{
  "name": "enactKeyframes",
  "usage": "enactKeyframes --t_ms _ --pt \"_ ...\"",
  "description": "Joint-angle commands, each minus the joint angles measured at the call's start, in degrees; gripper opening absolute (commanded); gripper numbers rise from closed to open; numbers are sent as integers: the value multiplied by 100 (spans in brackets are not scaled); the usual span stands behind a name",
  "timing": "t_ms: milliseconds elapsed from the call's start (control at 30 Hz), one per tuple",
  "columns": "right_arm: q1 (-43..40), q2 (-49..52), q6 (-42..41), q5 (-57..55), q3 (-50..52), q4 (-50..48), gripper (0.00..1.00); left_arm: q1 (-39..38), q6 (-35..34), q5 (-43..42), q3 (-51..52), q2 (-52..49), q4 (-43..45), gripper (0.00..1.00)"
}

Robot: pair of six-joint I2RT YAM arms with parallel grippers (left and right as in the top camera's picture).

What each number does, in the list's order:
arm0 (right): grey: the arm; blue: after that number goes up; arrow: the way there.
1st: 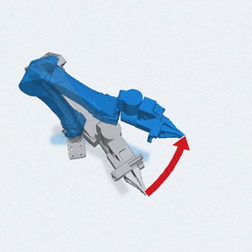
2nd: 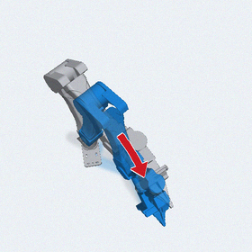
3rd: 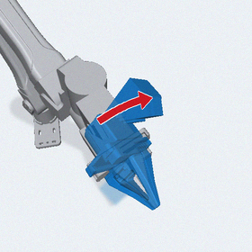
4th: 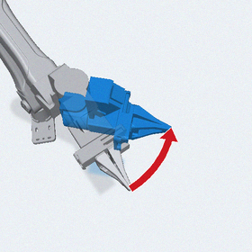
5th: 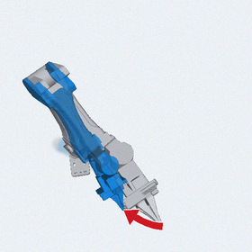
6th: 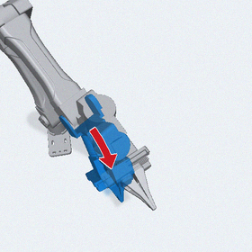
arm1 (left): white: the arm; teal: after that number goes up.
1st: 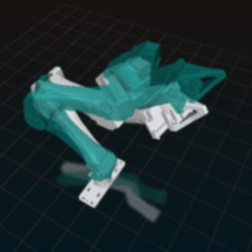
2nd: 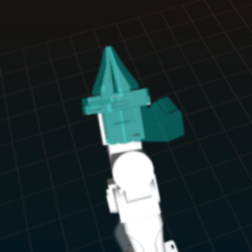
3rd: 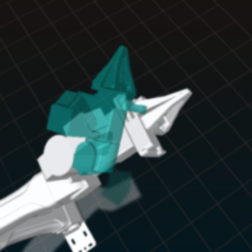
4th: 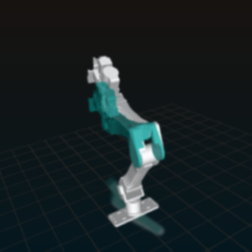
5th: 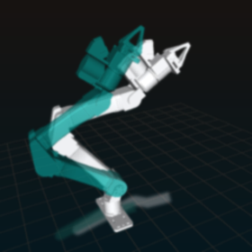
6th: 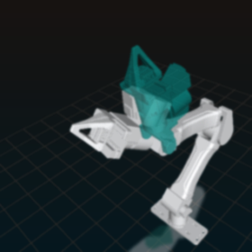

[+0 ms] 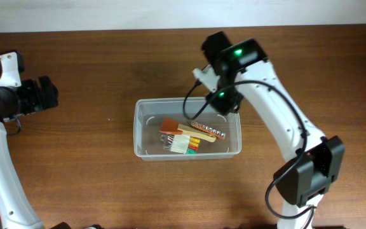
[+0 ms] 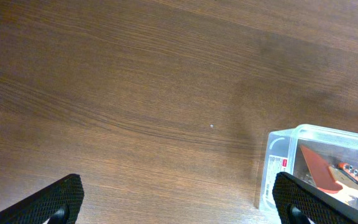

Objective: Pack container
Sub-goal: 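Lift the pliers and carry them left over the container, then lower the pliers into the container and open the right gripper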

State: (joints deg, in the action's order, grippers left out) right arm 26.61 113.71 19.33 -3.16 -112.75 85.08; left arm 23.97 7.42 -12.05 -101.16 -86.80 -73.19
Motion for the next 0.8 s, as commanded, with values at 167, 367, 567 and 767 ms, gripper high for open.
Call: enactKeyframes --t_ms 167,367,567,767 --pt "501 24 37 352 -127 -22 14 20 -50 -61 -116 -9 4 99" --pt "529 24 37 920 -48 -46 14 20 -50 -61 -116 -9 4 99" --pt "525 24 37 916 376 -409 14 20 -50 -61 -116 -9 4 99" --pt "525 24 37 916 1045 -874 14 20 -50 -61 -116 -9 7 99"
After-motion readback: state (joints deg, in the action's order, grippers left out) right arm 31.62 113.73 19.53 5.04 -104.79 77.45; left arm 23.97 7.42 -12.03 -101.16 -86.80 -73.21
